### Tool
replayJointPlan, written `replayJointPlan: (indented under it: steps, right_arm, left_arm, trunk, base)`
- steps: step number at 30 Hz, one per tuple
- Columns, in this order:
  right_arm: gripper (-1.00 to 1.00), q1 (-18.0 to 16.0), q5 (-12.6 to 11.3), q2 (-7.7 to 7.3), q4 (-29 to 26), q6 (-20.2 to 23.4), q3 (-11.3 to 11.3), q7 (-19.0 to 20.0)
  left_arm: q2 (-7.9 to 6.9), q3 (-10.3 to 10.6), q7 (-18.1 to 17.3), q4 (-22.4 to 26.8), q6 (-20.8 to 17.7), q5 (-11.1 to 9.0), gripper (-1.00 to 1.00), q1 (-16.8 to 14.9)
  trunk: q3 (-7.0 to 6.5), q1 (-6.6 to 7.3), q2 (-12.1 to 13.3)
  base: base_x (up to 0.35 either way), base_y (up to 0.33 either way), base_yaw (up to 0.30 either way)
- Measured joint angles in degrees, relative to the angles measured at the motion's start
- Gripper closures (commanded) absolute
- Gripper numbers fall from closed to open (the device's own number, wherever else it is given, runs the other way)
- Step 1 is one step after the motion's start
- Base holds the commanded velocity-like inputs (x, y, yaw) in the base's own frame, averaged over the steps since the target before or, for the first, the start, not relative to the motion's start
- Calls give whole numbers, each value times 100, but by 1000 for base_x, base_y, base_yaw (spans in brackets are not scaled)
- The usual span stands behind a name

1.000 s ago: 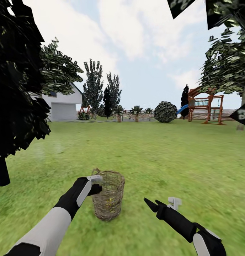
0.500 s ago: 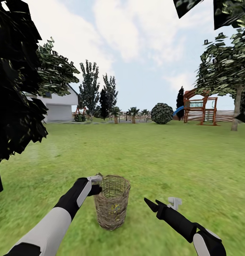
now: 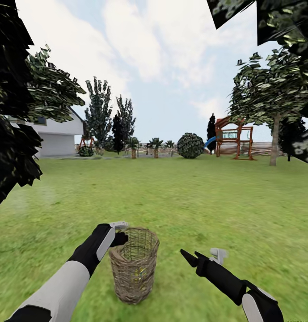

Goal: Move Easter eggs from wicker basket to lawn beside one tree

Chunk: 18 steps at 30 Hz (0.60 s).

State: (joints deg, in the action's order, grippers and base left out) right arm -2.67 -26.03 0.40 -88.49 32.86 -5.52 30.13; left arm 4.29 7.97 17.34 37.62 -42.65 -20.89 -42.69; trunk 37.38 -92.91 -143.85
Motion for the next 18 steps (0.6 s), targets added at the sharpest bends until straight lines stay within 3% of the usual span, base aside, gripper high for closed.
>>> replayJointPlan:
  steps: [18]
  right_arm:
    - [-100, 0, 1, 0, -1, -8, 9, 0]
  left_arm:
    - [-2, 0, -11, 1, -1, 1, -100, 0]
  trunk:
    - [-148, -1, 0]
  base:
    - [34, 10, -190]
